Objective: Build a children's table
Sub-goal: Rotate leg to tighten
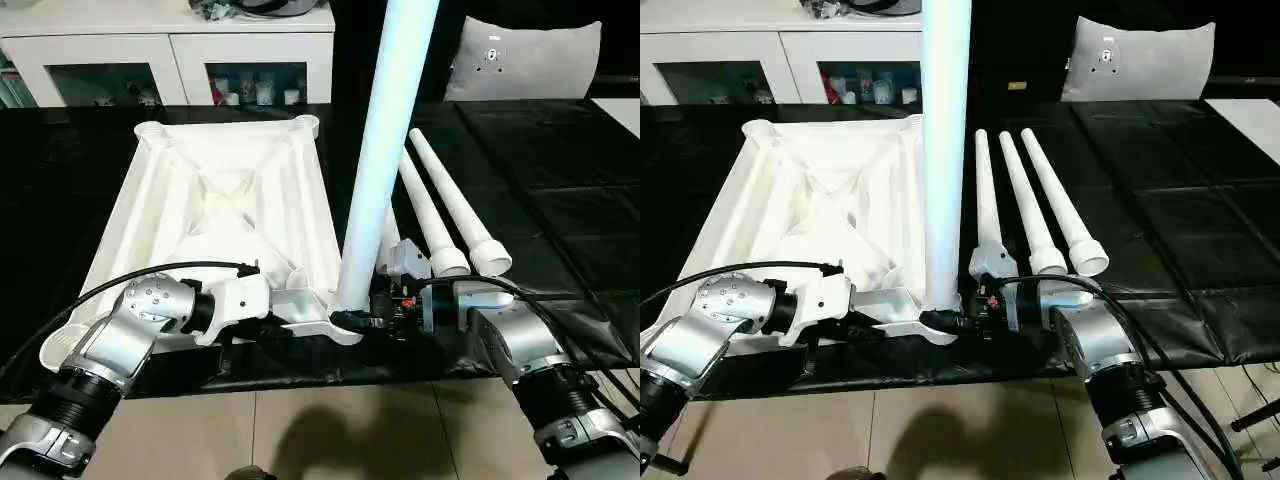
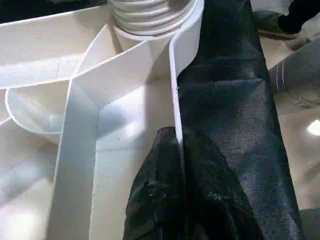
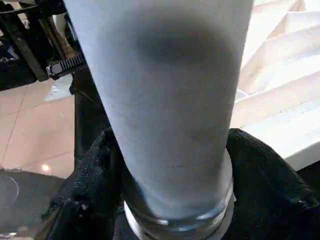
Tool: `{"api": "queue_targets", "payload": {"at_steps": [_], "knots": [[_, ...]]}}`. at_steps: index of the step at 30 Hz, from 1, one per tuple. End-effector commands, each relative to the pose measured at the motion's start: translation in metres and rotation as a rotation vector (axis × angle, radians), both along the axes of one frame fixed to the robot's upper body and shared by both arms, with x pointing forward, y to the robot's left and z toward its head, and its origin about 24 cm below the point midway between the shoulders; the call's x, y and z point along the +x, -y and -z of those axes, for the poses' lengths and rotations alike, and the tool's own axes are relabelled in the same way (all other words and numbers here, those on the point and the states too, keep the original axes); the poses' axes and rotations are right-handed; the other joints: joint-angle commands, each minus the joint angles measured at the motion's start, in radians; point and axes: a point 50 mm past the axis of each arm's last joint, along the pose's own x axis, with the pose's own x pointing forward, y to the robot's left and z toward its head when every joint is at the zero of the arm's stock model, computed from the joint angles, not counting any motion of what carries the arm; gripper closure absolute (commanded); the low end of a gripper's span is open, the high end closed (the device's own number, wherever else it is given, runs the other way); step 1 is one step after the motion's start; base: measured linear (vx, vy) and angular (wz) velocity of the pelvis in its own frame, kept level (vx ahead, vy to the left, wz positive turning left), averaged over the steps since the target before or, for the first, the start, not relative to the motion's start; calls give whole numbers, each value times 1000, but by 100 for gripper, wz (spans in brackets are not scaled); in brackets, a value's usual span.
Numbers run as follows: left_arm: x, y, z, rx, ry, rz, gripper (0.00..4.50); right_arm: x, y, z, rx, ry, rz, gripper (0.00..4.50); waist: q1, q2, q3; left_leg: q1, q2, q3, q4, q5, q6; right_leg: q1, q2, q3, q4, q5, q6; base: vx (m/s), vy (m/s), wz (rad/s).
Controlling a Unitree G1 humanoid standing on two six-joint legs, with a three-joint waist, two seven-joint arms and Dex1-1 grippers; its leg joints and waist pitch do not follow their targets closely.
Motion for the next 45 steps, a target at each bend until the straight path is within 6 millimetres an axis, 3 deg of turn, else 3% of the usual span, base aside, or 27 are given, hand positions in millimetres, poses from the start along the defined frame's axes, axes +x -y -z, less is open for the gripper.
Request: {"api": "queue_targets", "payload": {"at_steps": [1, 5, 7, 9, 11, 13, 14, 16, 17, 23, 25, 27, 35, 37, 40, 45], "knots": [[-8, 7, 8, 15, -48, 65, 450, -1, -2, 2, -9, -17, 6, 176, -3, 0, -60, 21, 52, -10, -61, -135, 46, 37, -69, 29, -53, 40, -255, 0, 0, 0], [-6, 11, 5, -66, -73, -93, 450, 1, -23, 14, -11, -63, 113, 180, -12, 0, -54, 21, 52, -12, -67, -172, 22, 34, -72, 31, -57, -27, -254, 0, 0, 0], [-4, 15, 3, -97, -56, -198, 450, 5, -38, 21, -9, -88, 212, 181, -27, -2, -42, 21, 48, -15, -77, -247, -6, 29, -72, 33, -71, -156, -240, 0, 0, 0], [-1, 20, 1, -116, -35, -273, 450, 10, -48, 24, -2, -107, 300, 181, -50, -2, -35, 25, 46, -23, -84, -346, -48, 24, -77, 36, -83, -359, -204, 0, 0, 0], [2, 25, -1, -135, -17, -338, 450, 15, -56, 27, -2, -116, 377, 181, -56, -3, -37, 27, 46, -26, -82, -361, -52, 24, -77, 38, -88, -404, -181, 0, 0, 0], [4, 35, -3, -161, -1, -410, 450, 20, -64, 29, -7, -136, 473, 181, -64, -1, -37, 29, 45, -26, -83, -368, -56, 16, -73, 40, -90, -395, -179, 0, 0, 0], [5, 38, -3, -168, 4, -429, 450, 21, -66, 30, -9, -140, 490, 181, -64, -8, -40, 28, 45, -24, -81, -351, -48, 17, -73, 43, -89, -375, -180, 0, 0, 0], [6, 51, -4, -186, 14, -468, 450, 23, -70, 31, -15, -134, 521, 181, -62, -5, -39, 28, 46, -22, -80, -334, -39, 16, -71, 43, -89, -334, -186, 0, 0, 0], [7, 54, -4, -187, 17, -476, 450, 23, -70, 31, -13, -133, 521, 125, -60, -5, -40, 27, 46, -21, -80, -325, -35, 18, -70, 43, -90, -320, -185, 0, 0, 0], [9, 48, -5, -143, 38, -504, 450, 24, -62, 30, 11, -117, 557, 69, -44, -1, -54, 21, 42, -14, -69, -195, 11, 30, -65, 41, -73, -78, -217, 0, 0, 0], [10, 45, -5, -131, 41, -519, 450, 24, -57, 29, 21, -102, 557, 58, -42, -1, -53, 19, 42, -14, -70, -178, 19, 33, -65, 38, -71, -50, -222, 0, 0, 0], [11, 42, -5, -124, 46, -522, 450, 23, -52, 27, 36, -89, 539, 34, -41, 6, -52, 20, 43, -15, -71, -188, 17, 32, -65, 37, -72, -60, -222, 0, 0, 0], [13, 29, -4, -86, 58, -446, 450, 7, -25, 19, 32, -5, 368, 8, -28, -3, -52, 19, 42, -15, -71, -194, 23, 38, -63, 37, -77, -65, -195, 0, 0, 0], [12, 24, -3, -71, 52, -414, 450, 4, -16, 16, 19, 16, 332, 8, -30, 4, -50, 19, 41, -16, -72, -205, 24, 36, -65, 36, -78, -88, -201, 0, 0, 0], [9, 19, -2, -54, 37, -320, 450, 4, 0, 10, -7, 46, 285, 8, -30, 1, -50, 21, 43, -17, -72, -222, 23, 35, -65, 36, -82, -116, -202, 0, 0, 0], [1, 12, 2, 1, 13, -163, 450, 4, 13, 2, -56, 74, 192, 8, -24, 3, -55, 24, 47, -15, -68, -187, 34, 35, -62, 34, -72, -27, -232, 0, 0, 0]]}}
